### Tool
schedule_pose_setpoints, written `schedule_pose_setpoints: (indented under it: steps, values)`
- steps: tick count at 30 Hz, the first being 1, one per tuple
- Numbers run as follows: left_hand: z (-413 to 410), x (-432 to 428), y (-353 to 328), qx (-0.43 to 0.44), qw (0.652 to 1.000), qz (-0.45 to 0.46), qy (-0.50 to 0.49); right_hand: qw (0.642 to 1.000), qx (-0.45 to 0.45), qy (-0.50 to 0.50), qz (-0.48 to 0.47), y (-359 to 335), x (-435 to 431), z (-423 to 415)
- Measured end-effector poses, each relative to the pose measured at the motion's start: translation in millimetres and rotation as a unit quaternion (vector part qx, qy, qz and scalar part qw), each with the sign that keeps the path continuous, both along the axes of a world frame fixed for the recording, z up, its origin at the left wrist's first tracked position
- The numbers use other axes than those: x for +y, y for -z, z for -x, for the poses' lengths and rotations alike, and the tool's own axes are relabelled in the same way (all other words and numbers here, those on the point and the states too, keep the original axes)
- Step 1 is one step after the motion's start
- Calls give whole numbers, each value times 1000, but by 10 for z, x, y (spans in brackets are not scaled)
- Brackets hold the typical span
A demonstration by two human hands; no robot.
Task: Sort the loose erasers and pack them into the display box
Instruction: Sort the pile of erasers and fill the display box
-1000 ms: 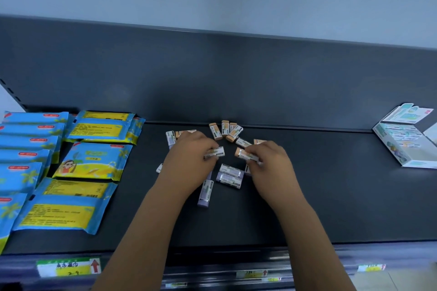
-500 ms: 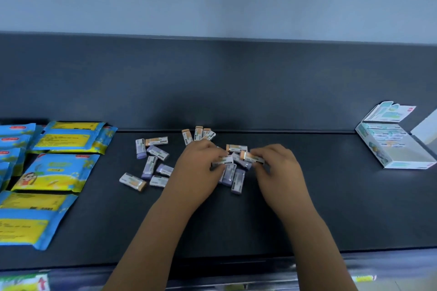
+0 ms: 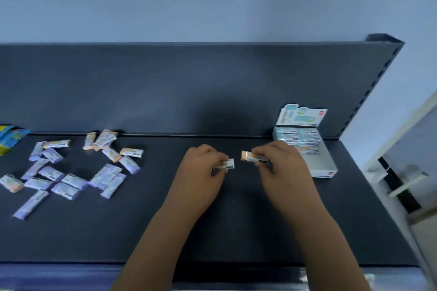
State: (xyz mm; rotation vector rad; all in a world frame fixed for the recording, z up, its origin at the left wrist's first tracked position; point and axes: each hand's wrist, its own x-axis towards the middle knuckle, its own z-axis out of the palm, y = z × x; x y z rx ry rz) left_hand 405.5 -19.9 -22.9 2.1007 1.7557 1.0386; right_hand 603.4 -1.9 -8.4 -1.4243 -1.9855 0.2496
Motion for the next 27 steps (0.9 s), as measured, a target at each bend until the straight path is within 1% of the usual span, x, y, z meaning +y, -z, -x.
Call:
schedule_pose_setpoints:
  steps: [5, 9, 12, 16, 20, 27]
  values:
    - [-755, 88, -76, 16, 1000, 3, 6, 1000, 2, 11, 14, 33, 89, -713]
    - [-1101, 247, -138, 35, 999, 8, 7, 999, -8, 37, 20, 52, 214, -1099]
    - [-1290, 421, -178, 66, 998, -2, 17, 998, -17, 53, 24, 77, 380, -1316]
    - [-1521, 679, -162, 80, 996, -19, 20, 997, -46, 58, 13, 98, 605, -1464]
    - [-1636, 920, 9, 122, 992, -15, 11, 996, -71, 49, 11, 132, 752, -1495]
    - [-1656, 1056, 136, 193, 981, -22, 1, 995, -87, 45, 18, 221, 869, -1497]
